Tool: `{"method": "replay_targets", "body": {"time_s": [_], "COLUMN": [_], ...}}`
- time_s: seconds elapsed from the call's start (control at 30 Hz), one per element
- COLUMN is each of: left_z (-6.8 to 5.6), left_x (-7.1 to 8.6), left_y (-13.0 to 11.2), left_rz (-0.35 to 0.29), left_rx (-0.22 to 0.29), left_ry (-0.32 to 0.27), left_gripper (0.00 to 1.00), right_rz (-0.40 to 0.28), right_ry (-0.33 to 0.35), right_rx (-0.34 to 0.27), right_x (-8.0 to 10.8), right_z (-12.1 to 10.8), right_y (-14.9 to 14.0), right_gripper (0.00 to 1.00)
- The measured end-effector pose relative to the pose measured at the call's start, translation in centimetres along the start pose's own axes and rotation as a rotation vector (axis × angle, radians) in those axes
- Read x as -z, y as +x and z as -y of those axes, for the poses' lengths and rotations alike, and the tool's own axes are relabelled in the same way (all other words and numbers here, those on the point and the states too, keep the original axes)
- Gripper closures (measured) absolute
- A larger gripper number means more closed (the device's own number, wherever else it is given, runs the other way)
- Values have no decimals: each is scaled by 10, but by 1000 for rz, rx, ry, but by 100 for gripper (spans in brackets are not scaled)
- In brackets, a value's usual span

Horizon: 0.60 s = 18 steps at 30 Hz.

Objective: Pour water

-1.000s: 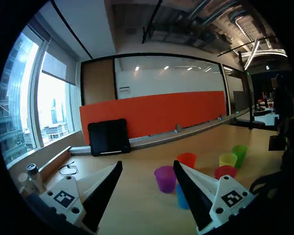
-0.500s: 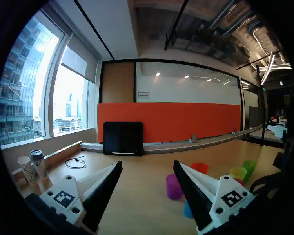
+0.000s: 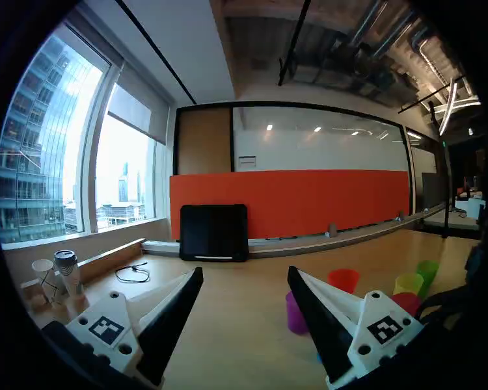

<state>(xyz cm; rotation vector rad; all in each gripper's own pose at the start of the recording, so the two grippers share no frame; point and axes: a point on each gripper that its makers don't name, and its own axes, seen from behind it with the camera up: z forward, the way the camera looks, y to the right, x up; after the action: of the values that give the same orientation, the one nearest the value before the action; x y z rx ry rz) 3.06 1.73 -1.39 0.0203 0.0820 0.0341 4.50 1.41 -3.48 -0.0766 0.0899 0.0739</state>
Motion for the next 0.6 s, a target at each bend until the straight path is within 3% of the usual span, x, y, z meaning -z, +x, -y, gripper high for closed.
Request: {"method": "replay_targets", "body": {"time_s": [0.3,0.6], "left_z": [-4,-1], "left_x": [-3,-1], "left_y": [-20,-34], "left_rz": [-2,-5], "left_rx": [-31,-17], "left_ry": [14,12], "left_gripper": [4,4], "right_rz": [5,7], "right_ry": [-6,-5], "right_rx": [6,-1], "right_x": [-2,-1], "right_z": [3,6], "right_y": [2,8], "right_gripper": [1,1]}}
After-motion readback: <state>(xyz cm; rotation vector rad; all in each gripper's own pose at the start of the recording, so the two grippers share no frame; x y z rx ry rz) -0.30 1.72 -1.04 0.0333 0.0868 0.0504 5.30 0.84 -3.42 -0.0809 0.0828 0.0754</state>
